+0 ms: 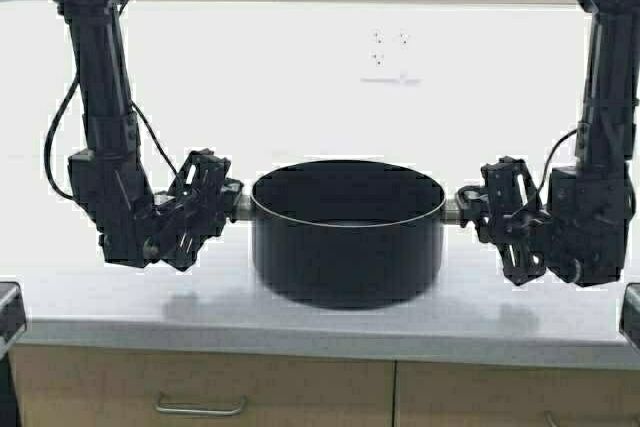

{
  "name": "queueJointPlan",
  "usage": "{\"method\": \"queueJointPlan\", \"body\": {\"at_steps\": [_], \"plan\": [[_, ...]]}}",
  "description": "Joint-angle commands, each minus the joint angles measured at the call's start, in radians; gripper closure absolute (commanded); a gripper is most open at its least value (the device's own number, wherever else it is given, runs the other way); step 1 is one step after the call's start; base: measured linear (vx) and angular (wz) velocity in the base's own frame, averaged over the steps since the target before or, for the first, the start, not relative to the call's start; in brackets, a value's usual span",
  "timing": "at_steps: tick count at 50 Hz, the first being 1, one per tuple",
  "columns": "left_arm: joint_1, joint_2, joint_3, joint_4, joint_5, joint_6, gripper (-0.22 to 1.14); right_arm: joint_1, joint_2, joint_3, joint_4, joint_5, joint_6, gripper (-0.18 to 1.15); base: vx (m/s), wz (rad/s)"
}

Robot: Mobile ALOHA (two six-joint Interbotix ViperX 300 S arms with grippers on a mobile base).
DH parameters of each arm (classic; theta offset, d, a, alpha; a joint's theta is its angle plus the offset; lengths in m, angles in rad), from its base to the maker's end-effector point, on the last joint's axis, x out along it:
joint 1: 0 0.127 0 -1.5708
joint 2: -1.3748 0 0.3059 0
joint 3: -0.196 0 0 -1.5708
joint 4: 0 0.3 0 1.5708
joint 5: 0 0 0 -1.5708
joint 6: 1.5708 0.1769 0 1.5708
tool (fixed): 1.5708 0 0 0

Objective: Open the cabinet, put the pot inside, then close it

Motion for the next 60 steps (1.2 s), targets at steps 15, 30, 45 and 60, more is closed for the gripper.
{"method": "queueJointPlan", "body": {"at_steps": [15, 30, 45, 60], "plan": [[-0.014, -0.158, 0.137, 0.009, -0.029, 0.005, 0.9, 0.002, -0.181, 0.143, -0.015, -0.037, 0.023, 0.89, 0.0, 0.0], [-0.084, -0.42, 0.337, 0.002, -0.057, 0.015, 0.88, 0.109, -0.436, 0.383, 0.021, -0.037, 0.023, 0.89, 0.0, 0.0], [-0.156, -0.733, 0.479, -0.054, 0.083, 0.035, 0.88, 0.172, -0.752, 0.543, 0.078, 0.023, 0.011, 0.89, 0.0, 0.0], [-0.163, -0.979, 0.453, -0.061, 0.333, 0.075, 0.88, 0.189, -1.12, 0.506, 0.081, 0.394, 0.015, 0.89, -0.01, 0.0]]}}
